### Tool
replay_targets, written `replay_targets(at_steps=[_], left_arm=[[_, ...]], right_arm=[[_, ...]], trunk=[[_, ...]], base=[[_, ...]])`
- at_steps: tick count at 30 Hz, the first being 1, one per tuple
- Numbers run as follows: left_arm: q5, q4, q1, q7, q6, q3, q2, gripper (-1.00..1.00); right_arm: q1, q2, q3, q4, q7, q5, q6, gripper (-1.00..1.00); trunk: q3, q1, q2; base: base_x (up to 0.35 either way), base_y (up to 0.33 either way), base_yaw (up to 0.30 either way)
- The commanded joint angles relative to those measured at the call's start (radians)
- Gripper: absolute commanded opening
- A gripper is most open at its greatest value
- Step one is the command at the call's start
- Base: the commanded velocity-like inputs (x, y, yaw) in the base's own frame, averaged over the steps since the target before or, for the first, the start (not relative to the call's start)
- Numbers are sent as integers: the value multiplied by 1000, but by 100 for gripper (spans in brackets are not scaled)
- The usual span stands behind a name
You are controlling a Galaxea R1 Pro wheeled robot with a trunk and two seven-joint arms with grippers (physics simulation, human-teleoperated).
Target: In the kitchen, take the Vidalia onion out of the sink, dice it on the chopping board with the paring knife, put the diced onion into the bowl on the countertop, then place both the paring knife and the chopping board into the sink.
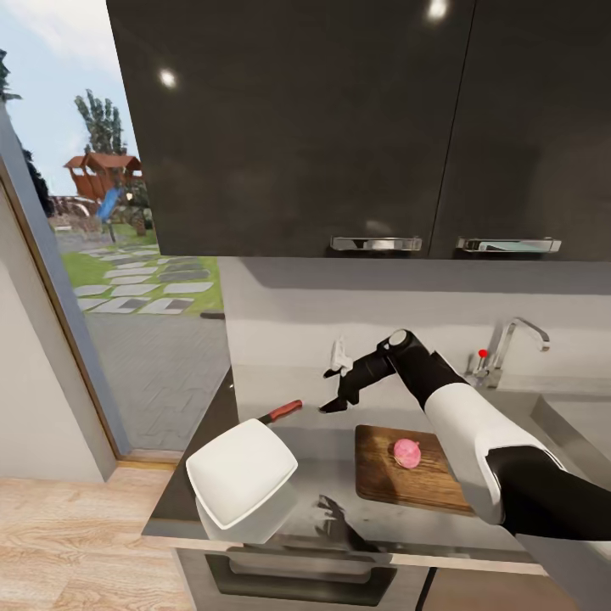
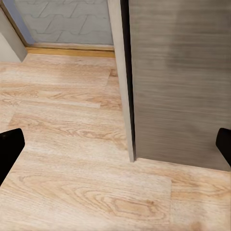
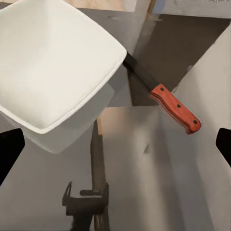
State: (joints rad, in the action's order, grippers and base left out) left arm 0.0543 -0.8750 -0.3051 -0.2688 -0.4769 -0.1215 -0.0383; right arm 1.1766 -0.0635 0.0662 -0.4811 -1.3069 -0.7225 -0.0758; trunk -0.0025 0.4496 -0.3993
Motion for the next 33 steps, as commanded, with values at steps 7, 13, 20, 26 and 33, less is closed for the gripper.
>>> replay_targets(at_steps=[7, 13, 20, 26, 33], left_arm=[[6, 1, 0, -7, -2, -6, -2, 100], [6, 1, 0, -7, -2, -7, -2, 100], [5, 0, 0, -7, -3, -7, -2, 100], [5, -1, 0, -7, -3, -7, -2, 100], [5, -1, 0, -7, -3, -7, -2, 100]], right_arm=[[0, -1, 3, 7, -8, -8, 8, 100], [0, 2, 50, 12, -8, -8, 27, 100], [0, -1, 60, 16, -8, -8, 49, 100], [0, -4, 62, 25, -7, -8, 52, 100], [0, -3, 63, 36, -6, -8, 54, 100]], trunk=[[0, 0, -1], [0, 0, -1], [0, 0, -1], [0, 0, -1], [0, 0, -1]], base=[[71, 48, 0], [183, 157, 0], [209, 180, 0], [206, 182, 0], [134, 135, 0]])
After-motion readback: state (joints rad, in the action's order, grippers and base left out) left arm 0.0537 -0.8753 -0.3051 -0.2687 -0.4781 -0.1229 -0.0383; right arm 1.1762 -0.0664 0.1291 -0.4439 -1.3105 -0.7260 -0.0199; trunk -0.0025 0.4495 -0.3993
